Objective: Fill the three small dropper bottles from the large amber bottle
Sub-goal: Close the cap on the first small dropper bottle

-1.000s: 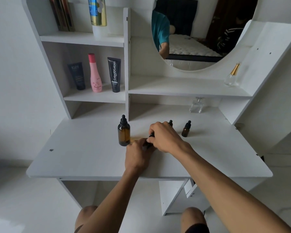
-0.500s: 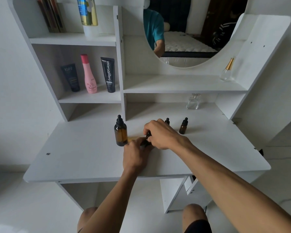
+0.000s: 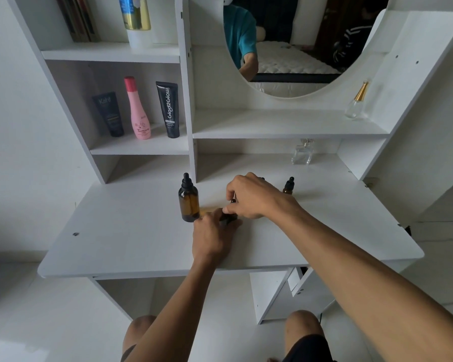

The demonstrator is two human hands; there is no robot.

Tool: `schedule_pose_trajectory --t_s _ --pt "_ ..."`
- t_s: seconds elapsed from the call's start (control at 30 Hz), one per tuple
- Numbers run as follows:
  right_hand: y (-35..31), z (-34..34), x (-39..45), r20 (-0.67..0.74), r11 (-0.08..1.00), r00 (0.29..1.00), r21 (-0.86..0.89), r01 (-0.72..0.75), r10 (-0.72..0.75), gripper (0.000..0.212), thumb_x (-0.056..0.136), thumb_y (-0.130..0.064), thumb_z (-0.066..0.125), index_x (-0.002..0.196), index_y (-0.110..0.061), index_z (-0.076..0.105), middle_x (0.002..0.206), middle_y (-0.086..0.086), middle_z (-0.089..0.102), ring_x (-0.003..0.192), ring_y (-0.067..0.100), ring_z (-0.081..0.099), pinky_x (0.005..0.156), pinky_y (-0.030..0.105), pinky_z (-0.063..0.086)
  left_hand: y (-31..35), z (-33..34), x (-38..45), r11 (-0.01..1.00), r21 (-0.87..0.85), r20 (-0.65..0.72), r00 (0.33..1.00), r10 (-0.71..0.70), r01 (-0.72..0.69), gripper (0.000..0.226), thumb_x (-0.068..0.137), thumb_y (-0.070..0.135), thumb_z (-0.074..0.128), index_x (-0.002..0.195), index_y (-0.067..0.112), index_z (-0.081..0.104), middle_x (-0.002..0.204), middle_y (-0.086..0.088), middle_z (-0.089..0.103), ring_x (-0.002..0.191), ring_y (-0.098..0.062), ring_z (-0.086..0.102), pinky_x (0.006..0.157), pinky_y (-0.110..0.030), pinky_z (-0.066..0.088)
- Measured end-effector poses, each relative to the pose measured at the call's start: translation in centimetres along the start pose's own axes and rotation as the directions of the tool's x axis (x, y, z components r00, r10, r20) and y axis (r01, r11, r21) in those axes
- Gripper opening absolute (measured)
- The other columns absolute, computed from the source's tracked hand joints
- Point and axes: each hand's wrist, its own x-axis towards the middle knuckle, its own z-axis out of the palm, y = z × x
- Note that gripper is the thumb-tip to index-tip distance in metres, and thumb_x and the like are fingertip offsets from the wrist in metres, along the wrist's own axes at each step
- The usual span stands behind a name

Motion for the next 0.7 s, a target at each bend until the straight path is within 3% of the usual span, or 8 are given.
schedule_pose_trajectory --t_s 0.07,0.13,0.2,0.27,0.37,0.47,0.57,0.7 --pt "-0.3 0.1 0.0 -0.003 0.999 1.0 -0.054 -0.008 0.008 0.02 0.089 -0.031 0.074 0.098 -0.013 0.07 0.101 0.007 0.065 0.086 0.029 0.064 0.071 0.035 0.053 0.0 0.0 0.0 1.0 -0.007 -0.004 1.0 -0.001 0.001 0.023 0.082 0.039 0.073 0.1 0.024 0.074 0.095 0.004 0.076 0.089 -0.021 0.068 0.073 -0.038 0.055" --pt "-0.4 0.2 0.1 0.014 0.997 1.0 -0.075 0.001 0.0 0.013 0.089 -0.02 0.071 0.102 -0.017 0.071 0.106 0.005 0.064 0.09 0.029 0.064 0.075 0.037 0.055 0.2 0.0 0.0 1.0 -0.006 -0.005 1.0 0.008 -0.008 0.023 0.083 0.039 0.073 0.101 0.025 0.074 0.095 0.005 0.076 0.088 -0.019 0.068 0.073 -0.037 0.055" --pt "-0.5 0.0 0.0 0.035 0.998 0.999 -0.066 0.012 -0.01 0.026 0.087 -0.011 0.069 0.11 -0.023 0.07 0.112 0.003 0.062 0.096 0.028 0.063 0.08 0.038 0.056 0.3 0.0 0.0 1.0 0.001 -0.005 1.0 0.011 -0.011 0.023 0.083 0.041 0.072 0.1 0.026 0.074 0.092 0.005 0.075 0.085 -0.02 0.067 0.071 -0.037 0.055" --pt "-0.6 0.0 0.1 0.031 0.997 0.999 -0.072 0.011 -0.009 0.03 0.086 -0.019 0.073 0.115 -0.023 0.068 0.11 0.003 0.058 0.099 0.028 0.063 0.08 0.037 0.054 0.4 0.0 -0.1 1.0 0.01 -0.013 1.0 0.007 -0.007 0.023 0.083 0.044 0.071 0.095 0.024 0.073 0.085 0.002 0.074 0.078 -0.022 0.065 0.067 -0.038 0.054" --pt "-0.9 0.2 0.2 0.013 0.99 1.0 -0.138 -0.008 0.01 0.026 0.088 -0.032 0.074 0.106 -0.015 0.067 0.106 0.006 0.062 0.091 0.032 0.064 0.078 0.039 0.055 0.4 0.0 -0.1 1.0 0.012 -0.021 1.0 -0.005 0.005 0.023 0.083 0.044 0.071 0.09 0.022 0.072 0.083 0.001 0.074 0.075 -0.025 0.063 0.065 -0.038 0.053" --pt "-1.1 0.3 0.3 0.016 0.986 1.0 -0.167 0.006 -0.003 0.018 0.088 -0.017 0.071 0.105 -0.013 0.065 0.108 0.01 0.062 0.09 0.033 0.064 0.078 0.041 0.057 0.4 0.0 -0.1 1.0 0.013 -0.012 1.0 -0.002 0.002 0.025 0.082 0.046 0.07 0.095 0.024 0.073 0.09 0.002 0.075 0.081 -0.023 0.066 0.068 -0.039 0.055" --pt "-1.4 -0.1 0.3 0.035 0.985 0.999 -0.17 0.03 -0.024 0.027 0.084 0.001 0.065 0.105 -0.017 0.069 0.109 0.008 0.062 0.091 0.032 0.065 0.071 0.036 0.054 0.4 0.0 0.0 1.0 0.01 -0.002 1.0 -0.001 0.001 0.027 0.082 0.045 0.069 0.102 0.027 0.074 0.093 0.004 0.075 0.085 -0.02 0.067 0.071 -0.039 0.056" --pt "-1.5 -0.5 0.4 0.029 0.983 0.999 -0.177 0.042 -0.038 0.036 0.079 0.009 0.061 0.102 -0.018 0.07 0.106 0.005 0.064 0.088 0.032 0.066 0.069 0.036 0.054 0.4 -0.1 0.0 1.0 0.016 -0.004 1.0 0.008 -0.008 0.026 0.083 0.04 0.071 0.106 0.029 0.074 0.096 0.006 0.076 0.088 -0.018 0.067 0.074 -0.036 0.055"
